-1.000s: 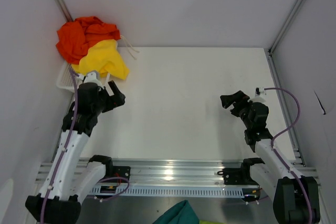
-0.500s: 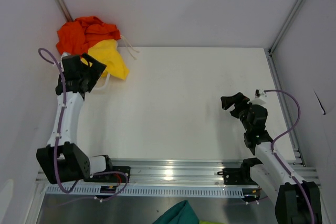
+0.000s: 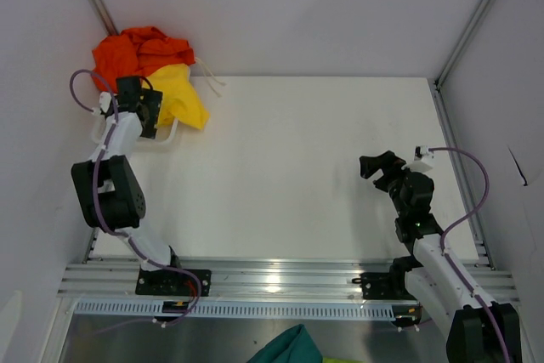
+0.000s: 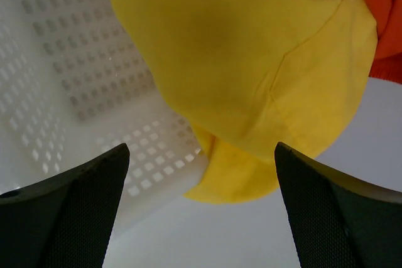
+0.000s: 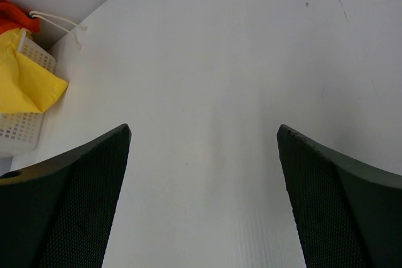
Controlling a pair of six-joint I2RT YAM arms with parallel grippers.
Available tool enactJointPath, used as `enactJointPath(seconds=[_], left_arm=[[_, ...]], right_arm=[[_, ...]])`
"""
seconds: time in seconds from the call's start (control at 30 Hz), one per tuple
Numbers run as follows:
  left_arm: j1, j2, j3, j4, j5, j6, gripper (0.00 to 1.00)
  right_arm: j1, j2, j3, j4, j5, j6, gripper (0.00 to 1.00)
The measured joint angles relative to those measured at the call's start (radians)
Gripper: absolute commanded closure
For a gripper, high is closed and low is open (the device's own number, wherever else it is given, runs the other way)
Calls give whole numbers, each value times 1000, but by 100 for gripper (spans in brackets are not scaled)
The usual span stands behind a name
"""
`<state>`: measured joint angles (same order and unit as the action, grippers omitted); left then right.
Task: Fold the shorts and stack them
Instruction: Grab the shorts from the pile
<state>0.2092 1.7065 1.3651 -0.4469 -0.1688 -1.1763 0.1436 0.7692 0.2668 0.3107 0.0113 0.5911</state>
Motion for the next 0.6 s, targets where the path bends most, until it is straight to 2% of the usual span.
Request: enactJointPath(seconds=[0.13, 0.2, 0.27, 0.3, 0.33, 0.37, 0.6], left_arm=[[16, 117, 29, 77, -2, -40, 1], [21, 185, 50, 105, 3, -51, 4], [24, 257, 93, 119, 15, -64, 38], [25, 293, 113, 136, 23, -71, 75], [26, 319, 125, 155, 33, -71, 93], [26, 335, 132, 170, 42, -63, 100], [27, 322, 148, 208, 32, -10, 100]], right_arm=[[13, -10, 0, -6, 8, -10, 1], [19, -18, 0, -8, 12, -16, 0], [24, -25, 0, -8, 18, -20, 0], [24, -26, 0, -8, 19, -21, 0], [24, -26, 0, -8, 20, -24, 0], [25, -26, -1, -8, 19, -26, 0], [31, -2, -1, 2, 14, -36, 0]])
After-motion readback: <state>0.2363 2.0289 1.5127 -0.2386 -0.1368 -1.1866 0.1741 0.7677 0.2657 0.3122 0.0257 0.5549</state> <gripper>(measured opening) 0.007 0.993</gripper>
